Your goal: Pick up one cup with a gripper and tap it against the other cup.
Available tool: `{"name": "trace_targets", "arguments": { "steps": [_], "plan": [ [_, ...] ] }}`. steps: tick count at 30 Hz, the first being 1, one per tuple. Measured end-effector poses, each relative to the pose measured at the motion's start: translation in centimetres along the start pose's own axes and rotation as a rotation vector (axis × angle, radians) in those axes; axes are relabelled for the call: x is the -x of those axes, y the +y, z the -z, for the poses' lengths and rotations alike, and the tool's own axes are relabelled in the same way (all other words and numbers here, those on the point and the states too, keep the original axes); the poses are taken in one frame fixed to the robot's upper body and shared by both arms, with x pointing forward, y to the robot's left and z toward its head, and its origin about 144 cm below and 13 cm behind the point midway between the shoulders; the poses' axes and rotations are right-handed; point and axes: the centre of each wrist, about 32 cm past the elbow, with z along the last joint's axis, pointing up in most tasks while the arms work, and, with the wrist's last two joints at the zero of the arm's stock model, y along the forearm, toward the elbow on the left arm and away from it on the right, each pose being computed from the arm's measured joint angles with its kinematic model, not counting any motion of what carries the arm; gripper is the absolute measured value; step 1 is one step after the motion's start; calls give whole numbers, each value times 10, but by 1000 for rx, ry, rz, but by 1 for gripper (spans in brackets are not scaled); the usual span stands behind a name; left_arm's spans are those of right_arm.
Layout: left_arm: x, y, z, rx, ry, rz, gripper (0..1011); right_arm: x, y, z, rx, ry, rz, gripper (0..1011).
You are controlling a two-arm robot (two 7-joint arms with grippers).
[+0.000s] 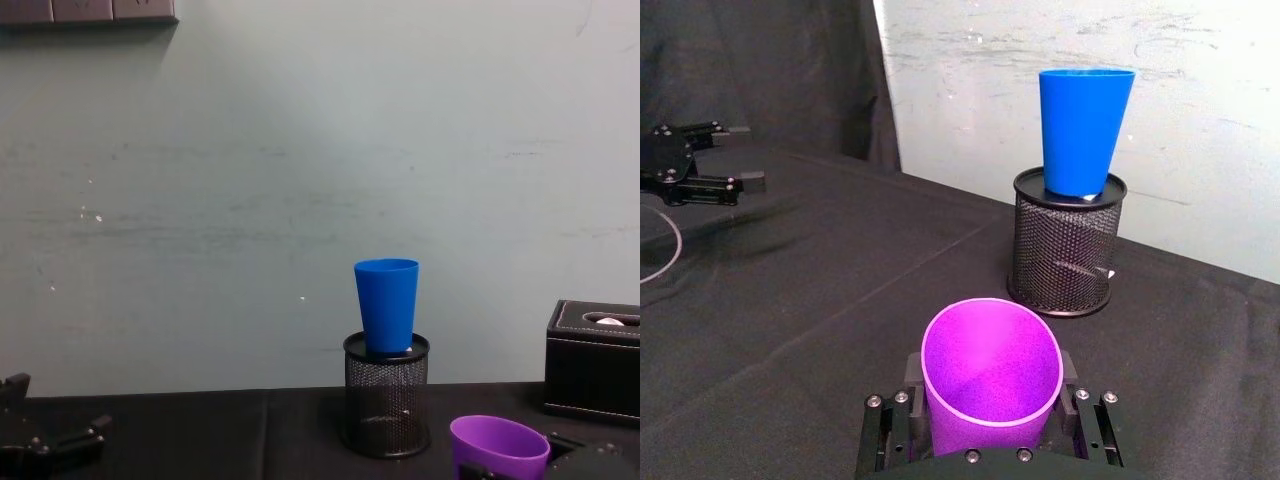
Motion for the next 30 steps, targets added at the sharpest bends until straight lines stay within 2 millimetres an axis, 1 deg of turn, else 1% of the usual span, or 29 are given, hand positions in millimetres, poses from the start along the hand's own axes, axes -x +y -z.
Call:
{"name": "trace_targets", "arguments": {
  "steps": [30],
  "plan": [
    [0, 0, 0, 0, 0, 0, 1011, 0, 0, 1, 4, 1, -1, 735]
  ]
}}
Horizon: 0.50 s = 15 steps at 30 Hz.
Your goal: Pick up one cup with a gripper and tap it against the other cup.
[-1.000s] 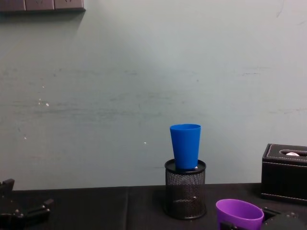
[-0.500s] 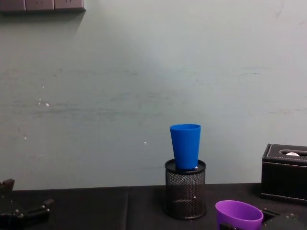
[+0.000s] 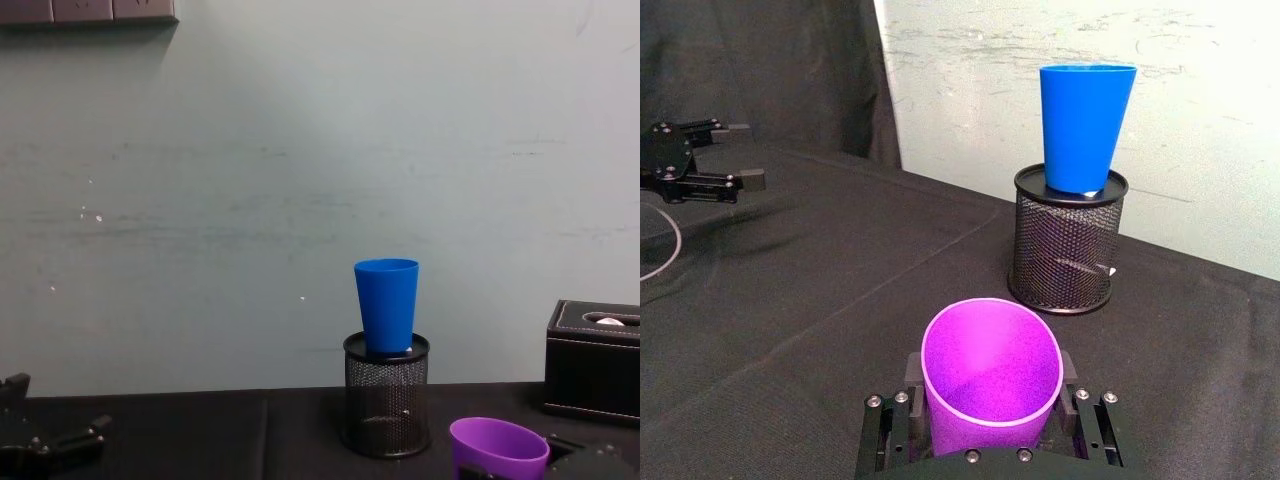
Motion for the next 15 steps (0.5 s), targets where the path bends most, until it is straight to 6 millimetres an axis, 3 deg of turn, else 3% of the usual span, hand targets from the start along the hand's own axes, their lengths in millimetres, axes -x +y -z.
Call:
{"name": "trace_targets", "arguments": {
  "steps": [15],
  "plan": [
    [0, 0, 0, 0, 0, 0, 1011, 0, 0, 0, -1, 0, 1, 735]
  ]
}}
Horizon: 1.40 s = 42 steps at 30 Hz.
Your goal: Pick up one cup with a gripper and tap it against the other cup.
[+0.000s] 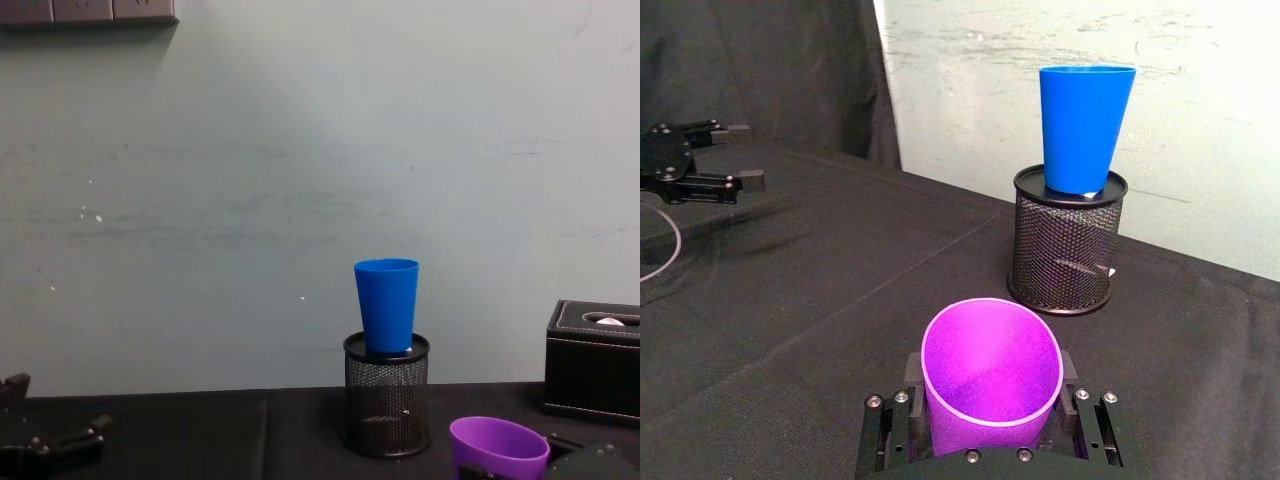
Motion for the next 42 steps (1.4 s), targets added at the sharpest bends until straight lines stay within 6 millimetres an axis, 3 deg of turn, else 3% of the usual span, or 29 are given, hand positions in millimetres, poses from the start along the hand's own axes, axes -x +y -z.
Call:
{"name": "trace_targets", "arguments": {
  "steps": [26, 37, 42],
  "plan": [
    [0, 0, 0, 0, 0, 0, 1011, 0, 0, 0, 0, 0, 0, 735],
    [0, 0, 0, 0, 0, 0, 1011, 0, 0, 0, 0, 0, 0, 994],
    [0, 0, 0, 0, 0, 0, 1011, 0, 0, 0, 0, 0, 0, 1003]
  ]
}}
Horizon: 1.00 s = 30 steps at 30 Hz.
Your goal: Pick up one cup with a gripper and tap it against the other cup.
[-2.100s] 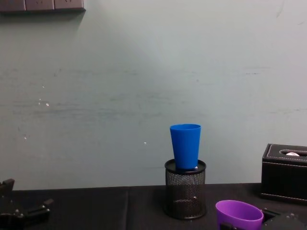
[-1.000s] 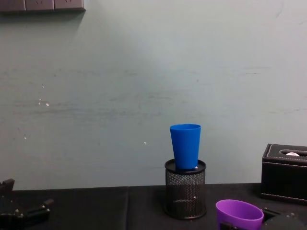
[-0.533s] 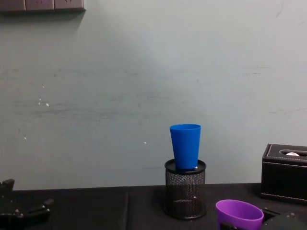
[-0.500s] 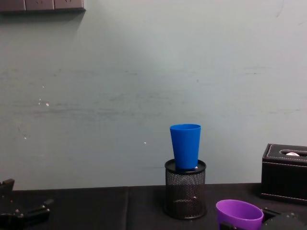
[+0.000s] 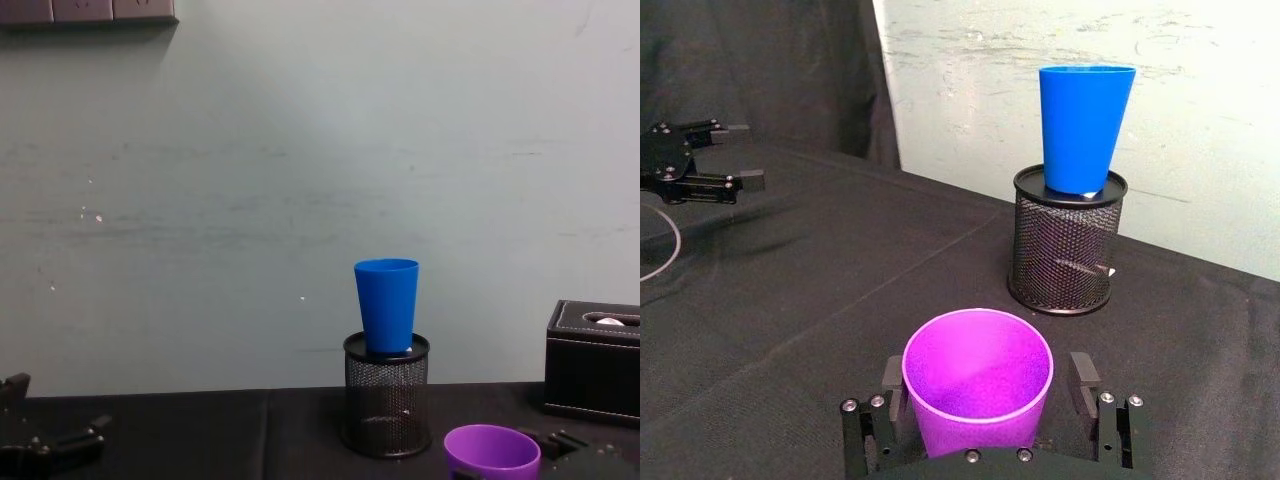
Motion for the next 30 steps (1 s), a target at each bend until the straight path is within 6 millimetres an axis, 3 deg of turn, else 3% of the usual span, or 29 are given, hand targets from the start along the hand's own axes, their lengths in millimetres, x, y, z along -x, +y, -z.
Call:
{"name": "trace_targets", "arguments": {
  "steps": [30],
  "plan": [
    [0, 0, 0, 0, 0, 0, 1011, 2, -5, -8, -75, 7, 7, 1003]
  ]
}}
